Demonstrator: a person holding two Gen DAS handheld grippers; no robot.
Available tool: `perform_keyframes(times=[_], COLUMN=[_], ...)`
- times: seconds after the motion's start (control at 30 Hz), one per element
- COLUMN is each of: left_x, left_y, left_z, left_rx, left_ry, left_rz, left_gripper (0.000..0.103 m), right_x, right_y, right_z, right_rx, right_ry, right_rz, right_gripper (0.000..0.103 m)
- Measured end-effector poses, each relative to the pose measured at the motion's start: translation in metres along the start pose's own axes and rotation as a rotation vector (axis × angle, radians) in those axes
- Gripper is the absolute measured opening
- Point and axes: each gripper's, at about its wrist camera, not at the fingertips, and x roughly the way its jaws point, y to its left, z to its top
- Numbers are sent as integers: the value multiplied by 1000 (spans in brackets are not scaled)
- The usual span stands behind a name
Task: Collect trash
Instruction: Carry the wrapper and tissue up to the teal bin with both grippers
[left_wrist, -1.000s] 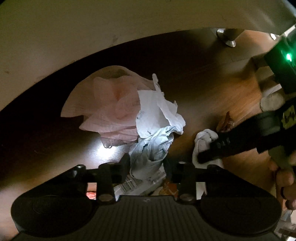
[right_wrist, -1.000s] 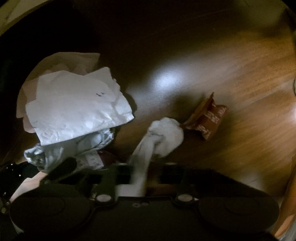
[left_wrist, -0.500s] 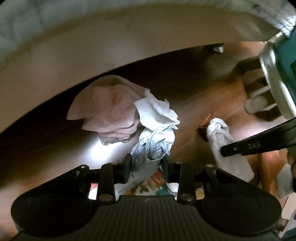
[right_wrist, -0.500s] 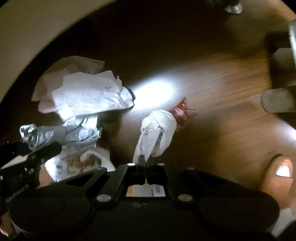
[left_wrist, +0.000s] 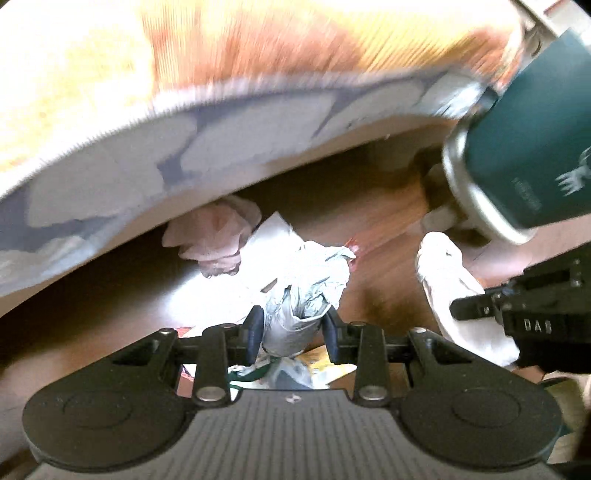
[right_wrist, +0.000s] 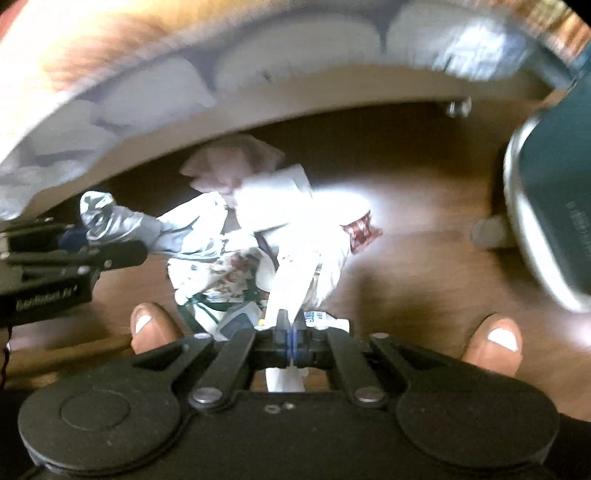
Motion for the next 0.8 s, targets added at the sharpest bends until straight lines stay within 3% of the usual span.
perform_keyframes(times=[0.47, 0.8], left_x=[-150, -217], left_y=[-95, -191], left_z=[3, 18], left_rx=[-56, 41], left_ry=[-270, -422], left_rz=[-3, 5], left_gripper=[33, 33], right_x=[-182, -271], right_y=[-28, -76], right_z=[-51, -70], right_rx=[-35, -25], right_ry=[-337, -552], right_rz=[51, 62], right_gripper=[2, 2])
